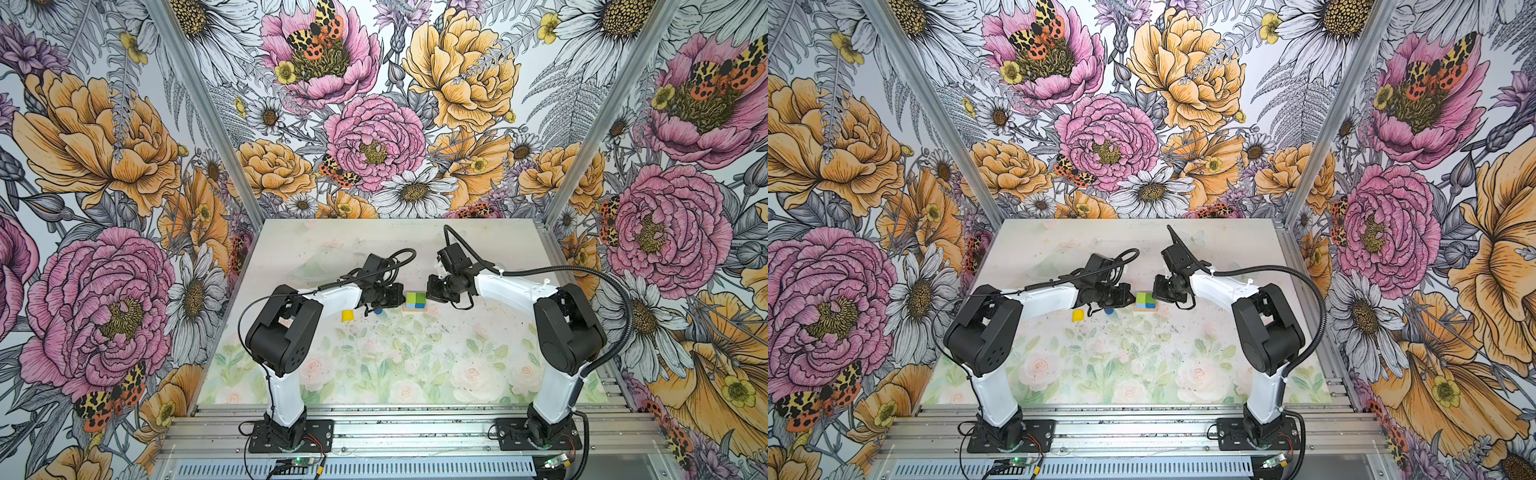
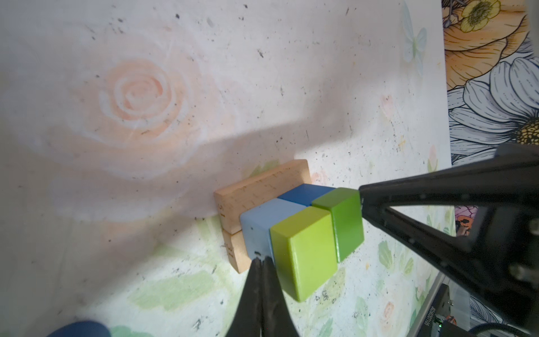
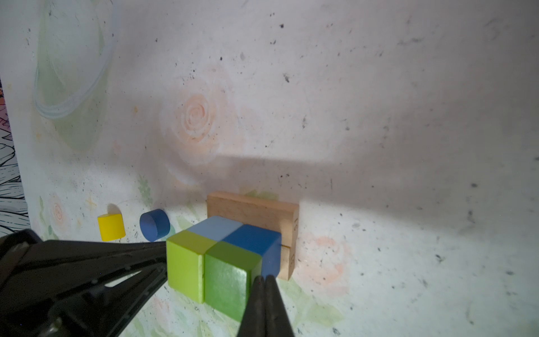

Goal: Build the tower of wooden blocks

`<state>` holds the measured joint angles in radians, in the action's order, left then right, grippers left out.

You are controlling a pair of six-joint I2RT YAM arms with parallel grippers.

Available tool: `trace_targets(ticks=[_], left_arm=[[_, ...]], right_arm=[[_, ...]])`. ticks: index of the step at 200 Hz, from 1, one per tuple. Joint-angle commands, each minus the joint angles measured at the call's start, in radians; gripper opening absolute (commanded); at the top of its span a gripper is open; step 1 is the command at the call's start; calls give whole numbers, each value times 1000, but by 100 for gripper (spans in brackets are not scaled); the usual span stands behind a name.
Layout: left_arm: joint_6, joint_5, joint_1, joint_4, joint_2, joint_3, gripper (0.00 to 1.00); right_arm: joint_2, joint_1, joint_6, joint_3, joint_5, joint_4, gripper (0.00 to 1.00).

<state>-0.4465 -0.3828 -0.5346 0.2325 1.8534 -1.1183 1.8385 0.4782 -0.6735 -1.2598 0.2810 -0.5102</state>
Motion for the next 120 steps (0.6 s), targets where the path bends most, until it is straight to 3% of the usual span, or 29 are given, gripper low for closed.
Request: trace_targets(ticks=[1, 120], left_arm=[[3, -12, -7, -7, -4, -19, 0], [6, -10, -5, -10, -11, -27, 0]], right_arm=[[4, -5, -6, -36, -19, 20, 0], [24, -6, -4, -53, -12, 20, 0]])
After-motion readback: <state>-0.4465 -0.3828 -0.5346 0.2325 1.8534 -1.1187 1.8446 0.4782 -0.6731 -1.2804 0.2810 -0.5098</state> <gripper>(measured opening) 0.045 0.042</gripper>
